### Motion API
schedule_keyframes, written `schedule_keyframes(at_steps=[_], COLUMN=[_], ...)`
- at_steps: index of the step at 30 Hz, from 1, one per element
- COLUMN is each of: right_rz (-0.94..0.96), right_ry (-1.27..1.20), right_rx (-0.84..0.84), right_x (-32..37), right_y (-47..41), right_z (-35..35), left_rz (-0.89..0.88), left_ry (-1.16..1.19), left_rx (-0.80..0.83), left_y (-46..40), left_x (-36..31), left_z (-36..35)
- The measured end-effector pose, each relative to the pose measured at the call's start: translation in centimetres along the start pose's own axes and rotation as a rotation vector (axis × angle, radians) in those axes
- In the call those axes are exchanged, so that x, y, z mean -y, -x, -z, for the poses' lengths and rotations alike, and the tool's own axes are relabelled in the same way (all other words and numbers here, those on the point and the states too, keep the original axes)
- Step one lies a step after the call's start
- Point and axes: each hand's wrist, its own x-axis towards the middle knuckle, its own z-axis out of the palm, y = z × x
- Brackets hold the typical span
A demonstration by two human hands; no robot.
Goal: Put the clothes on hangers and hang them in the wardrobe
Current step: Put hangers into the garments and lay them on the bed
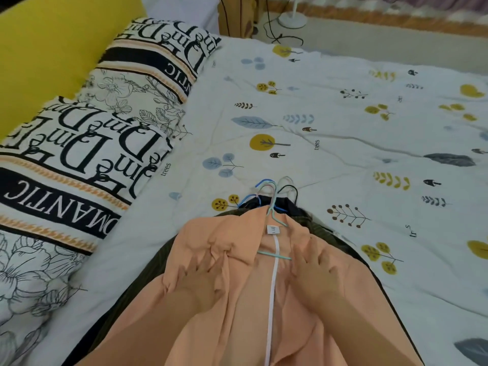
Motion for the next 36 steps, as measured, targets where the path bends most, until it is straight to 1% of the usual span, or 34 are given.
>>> schedule_keyframes(at_steps=[3,6,10,14,17,22,25,28,33,36], right_rz=[0.038,0.083,0.153,0.105,0.088,0.065,0.073,0.100,0.180,0.264], right_ry=[0.193,0.258,0.168,0.089,0.034,-0.006,0.006,0.043,0.139,0.221], right_rx=[-0.118,-0.118,-0.008,0.059,0.081,0.083,0.072,0.054,0.056,0.035], right_x=[0.9,2.9,5.6,7.7,9.0,10.8,11.6,12.2,13.1,13.8], right_y=[2.7,6.1,11.0,16.7,20.9,26.7,29.4,31.7,34.8,36.6], right_z=[2.0,3.2,4.0,4.0,4.3,5.1,5.7,6.3,7.4,8.0], left_rz=[-0.068,-0.124,-0.200,-0.293,-0.330,-0.357,-0.348,-0.288,-0.180,-0.107], left_ry=[0.020,0.055,0.090,0.031,-0.048,-0.074,-0.078,-0.097,0.005,0.072], left_rx=[0.004,-0.034,-0.064,-0.038,-0.040,-0.131,-0.179,-0.214,-0.222,-0.248], left_y=[1.7,4.6,9.0,13.7,17.5,23.9,27.7,31.1,36.1,39.1], left_x=[0.3,1.0,2.4,4.3,5.8,8.0,9.2,10.6,11.8,12.1], left_z=[1.7,3.1,4.4,5.5,6.7,8.4,8.8,8.3,5.6,3.2])
